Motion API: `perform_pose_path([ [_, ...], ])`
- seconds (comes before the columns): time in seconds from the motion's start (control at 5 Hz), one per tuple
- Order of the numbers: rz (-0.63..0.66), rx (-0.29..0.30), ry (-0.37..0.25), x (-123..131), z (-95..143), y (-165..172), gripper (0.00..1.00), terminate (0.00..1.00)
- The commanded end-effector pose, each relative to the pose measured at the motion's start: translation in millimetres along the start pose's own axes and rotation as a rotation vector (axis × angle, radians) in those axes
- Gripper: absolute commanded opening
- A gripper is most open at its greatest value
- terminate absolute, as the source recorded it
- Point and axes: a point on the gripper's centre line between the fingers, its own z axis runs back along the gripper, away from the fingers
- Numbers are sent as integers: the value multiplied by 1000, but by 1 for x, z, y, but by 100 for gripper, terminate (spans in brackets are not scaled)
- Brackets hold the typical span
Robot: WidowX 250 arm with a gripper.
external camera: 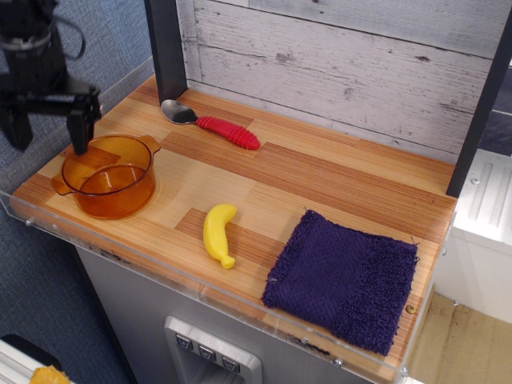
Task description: Take the bowl and place it on the right of the banana.
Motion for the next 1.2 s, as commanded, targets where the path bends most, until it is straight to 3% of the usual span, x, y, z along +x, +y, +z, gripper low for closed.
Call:
perform_pose_path([
  [0.0,-127,14,-136,-29,59,-51,100,0],
  [0.4,-283,-56,-130,-62,72,-102,100,0],
  [0.6,-320,-103,-122,-94,82,-116,100,0],
  [0.8,-410,-174,-164,-115,95,-137,100,0],
  [1.0,-519,-195,-196,-141,106,-160,100,0],
])
